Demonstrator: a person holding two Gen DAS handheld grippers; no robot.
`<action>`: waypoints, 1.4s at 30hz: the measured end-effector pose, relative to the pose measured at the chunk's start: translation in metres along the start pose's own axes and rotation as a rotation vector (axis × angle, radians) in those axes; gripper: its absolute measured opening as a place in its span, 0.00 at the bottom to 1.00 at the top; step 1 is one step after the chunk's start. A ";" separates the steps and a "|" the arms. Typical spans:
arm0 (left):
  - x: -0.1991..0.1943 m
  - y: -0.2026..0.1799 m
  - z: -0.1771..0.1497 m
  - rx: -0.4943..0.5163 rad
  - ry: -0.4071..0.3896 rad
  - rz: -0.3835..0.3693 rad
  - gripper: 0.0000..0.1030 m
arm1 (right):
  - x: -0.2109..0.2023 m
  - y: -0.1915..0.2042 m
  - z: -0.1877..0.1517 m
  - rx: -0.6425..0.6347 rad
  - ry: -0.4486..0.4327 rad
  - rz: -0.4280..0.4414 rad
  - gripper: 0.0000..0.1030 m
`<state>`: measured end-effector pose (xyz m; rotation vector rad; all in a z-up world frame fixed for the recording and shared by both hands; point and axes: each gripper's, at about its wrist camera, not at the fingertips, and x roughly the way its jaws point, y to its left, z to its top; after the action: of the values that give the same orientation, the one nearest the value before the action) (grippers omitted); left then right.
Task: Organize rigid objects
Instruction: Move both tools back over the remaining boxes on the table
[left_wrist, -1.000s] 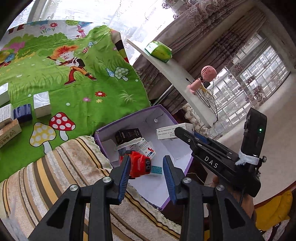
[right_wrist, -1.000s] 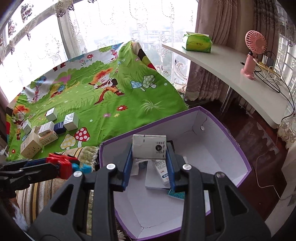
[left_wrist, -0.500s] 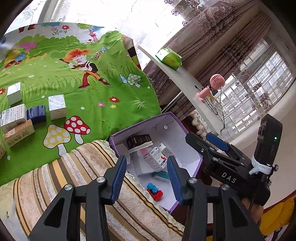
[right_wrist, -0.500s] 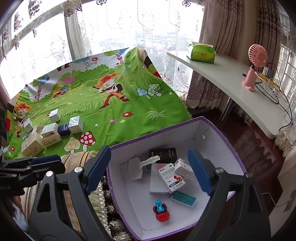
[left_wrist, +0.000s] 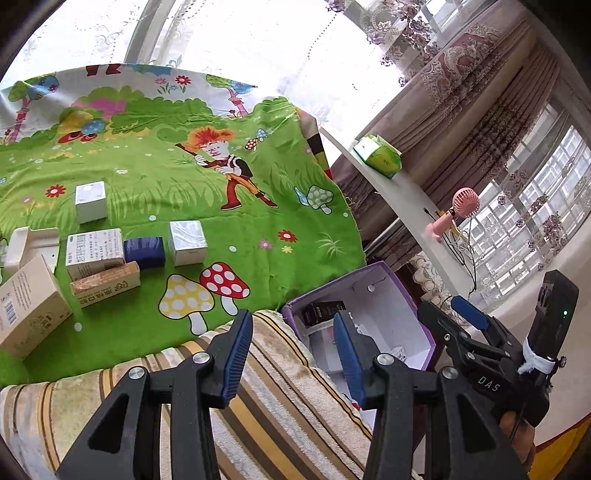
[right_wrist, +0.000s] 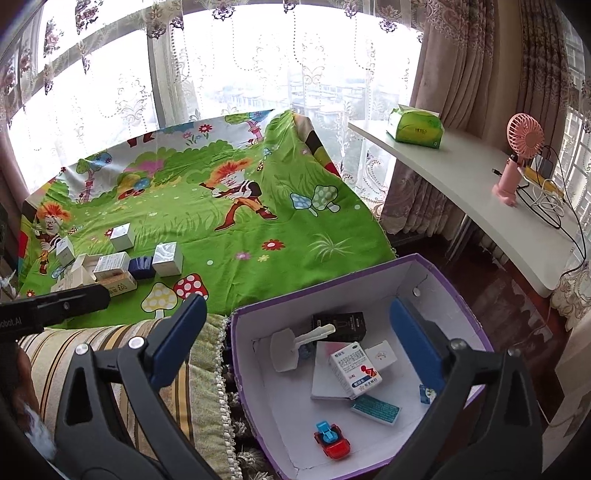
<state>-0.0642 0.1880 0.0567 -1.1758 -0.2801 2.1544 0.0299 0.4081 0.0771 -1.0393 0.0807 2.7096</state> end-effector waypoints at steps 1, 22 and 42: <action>-0.003 0.006 0.002 -0.007 -0.011 0.018 0.46 | 0.003 0.003 -0.001 -0.012 0.010 -0.006 0.97; -0.057 0.122 0.043 -0.123 -0.133 0.238 0.48 | 0.051 0.083 0.016 -0.078 0.118 0.209 0.97; -0.071 0.222 0.075 -0.234 -0.145 0.406 0.48 | 0.123 0.164 0.041 -0.191 0.180 0.256 0.97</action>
<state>-0.1968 -0.0169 0.0422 -1.2947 -0.3926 2.6247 -0.1242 0.2792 0.0206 -1.4170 -0.0167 2.8869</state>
